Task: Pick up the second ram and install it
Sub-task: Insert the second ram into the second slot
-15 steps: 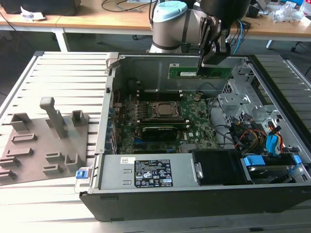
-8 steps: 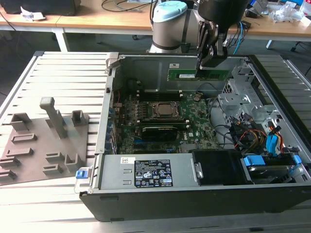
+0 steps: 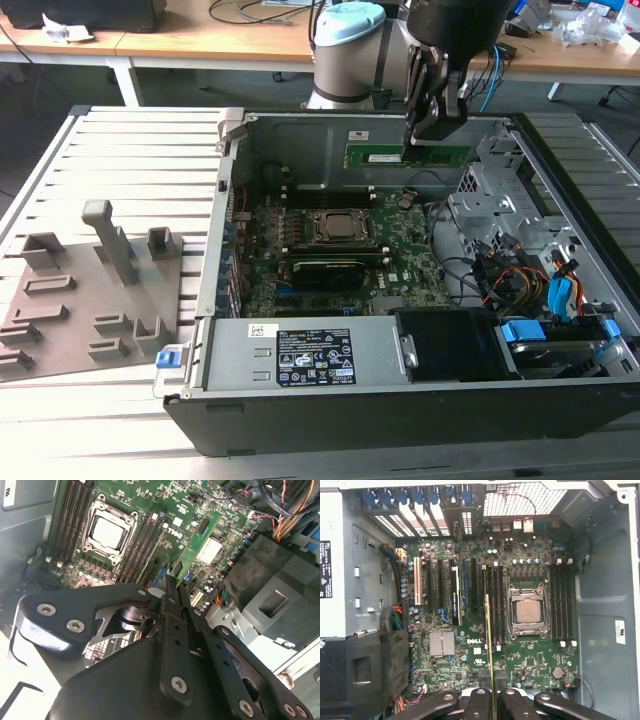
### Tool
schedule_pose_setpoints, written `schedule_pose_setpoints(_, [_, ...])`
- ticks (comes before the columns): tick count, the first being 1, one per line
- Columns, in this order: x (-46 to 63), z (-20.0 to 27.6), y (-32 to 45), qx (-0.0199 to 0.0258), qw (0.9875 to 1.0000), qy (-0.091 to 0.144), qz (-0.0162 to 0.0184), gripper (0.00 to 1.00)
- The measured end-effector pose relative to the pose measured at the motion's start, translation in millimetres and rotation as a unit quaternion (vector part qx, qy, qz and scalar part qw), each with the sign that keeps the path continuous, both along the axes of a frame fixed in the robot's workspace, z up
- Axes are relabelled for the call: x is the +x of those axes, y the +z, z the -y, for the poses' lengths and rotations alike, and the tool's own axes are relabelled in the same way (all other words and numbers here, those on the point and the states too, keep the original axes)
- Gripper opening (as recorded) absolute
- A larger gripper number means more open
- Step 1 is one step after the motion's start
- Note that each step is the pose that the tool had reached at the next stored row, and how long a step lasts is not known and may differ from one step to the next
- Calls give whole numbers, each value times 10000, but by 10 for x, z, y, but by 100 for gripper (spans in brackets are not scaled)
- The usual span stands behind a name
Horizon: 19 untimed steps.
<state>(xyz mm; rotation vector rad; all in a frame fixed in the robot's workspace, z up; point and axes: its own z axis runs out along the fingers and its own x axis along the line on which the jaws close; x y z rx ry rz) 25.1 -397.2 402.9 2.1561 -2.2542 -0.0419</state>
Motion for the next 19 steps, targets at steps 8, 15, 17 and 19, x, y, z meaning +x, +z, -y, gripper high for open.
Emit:
schedule_pose_setpoints(8, [-1, 0, -51, 1, 10000, 0, 0, 14])
schedule_pose_setpoints(15, [-1, 0, -176, 1, 10000, 0, 0, 14])
schedule_pose_setpoints(17, [-1, 0, -196, 1, 10000, 0, 0, 14])
schedule_pose_setpoints(19, [-1, 0, -214, 1, 10000, 0, 0, 14])
